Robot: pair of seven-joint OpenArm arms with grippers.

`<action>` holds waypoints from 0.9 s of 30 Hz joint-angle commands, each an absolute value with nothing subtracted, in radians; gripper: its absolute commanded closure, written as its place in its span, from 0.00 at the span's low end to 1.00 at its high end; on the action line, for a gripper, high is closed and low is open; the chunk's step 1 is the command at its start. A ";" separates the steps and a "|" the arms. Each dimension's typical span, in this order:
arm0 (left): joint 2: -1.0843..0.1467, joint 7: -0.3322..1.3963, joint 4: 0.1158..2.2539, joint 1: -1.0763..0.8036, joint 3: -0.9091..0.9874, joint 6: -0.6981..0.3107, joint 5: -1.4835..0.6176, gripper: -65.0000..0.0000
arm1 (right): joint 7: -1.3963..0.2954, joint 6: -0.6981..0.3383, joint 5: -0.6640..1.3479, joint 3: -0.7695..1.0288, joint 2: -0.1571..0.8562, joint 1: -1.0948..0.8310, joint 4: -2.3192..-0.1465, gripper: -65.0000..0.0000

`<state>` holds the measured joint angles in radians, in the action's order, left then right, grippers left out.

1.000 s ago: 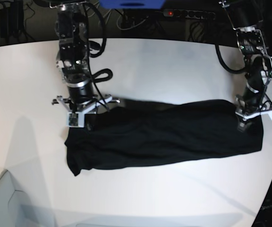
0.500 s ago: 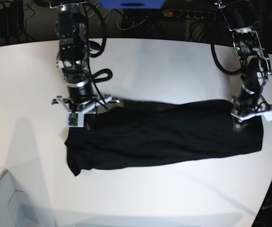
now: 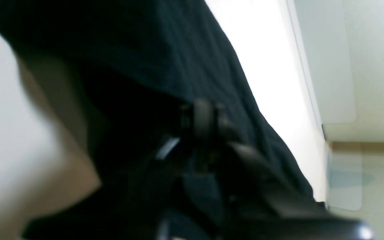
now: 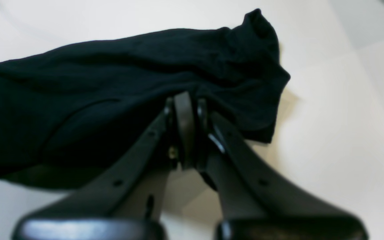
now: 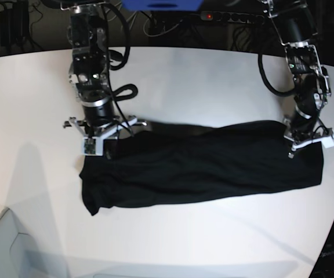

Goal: Layout the t-shirt on the table in an organized manner, then fold the t-shirt properly
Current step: 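Lift the shirt with both grippers, raising it high above the table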

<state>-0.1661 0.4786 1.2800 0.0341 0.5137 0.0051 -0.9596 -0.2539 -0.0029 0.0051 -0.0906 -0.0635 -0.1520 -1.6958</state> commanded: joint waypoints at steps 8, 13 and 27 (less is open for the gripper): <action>-0.191 0.470 1.472 0.084 0.558 -0.002 -0.974 1.00 | -0.223 -0.002 0.005 -0.045 -0.065 -0.042 -1.755 1.00; -0.242 0.547 1.580 0.200 0.538 0.001 -0.972 1.00 | -0.231 -0.002 0.005 0.018 -0.065 0.071 -1.802 1.00; -0.243 0.593 1.150 0.855 0.318 0.004 -0.897 1.00 | -0.392 -0.004 0.002 0.093 0.041 0.679 -1.606 1.00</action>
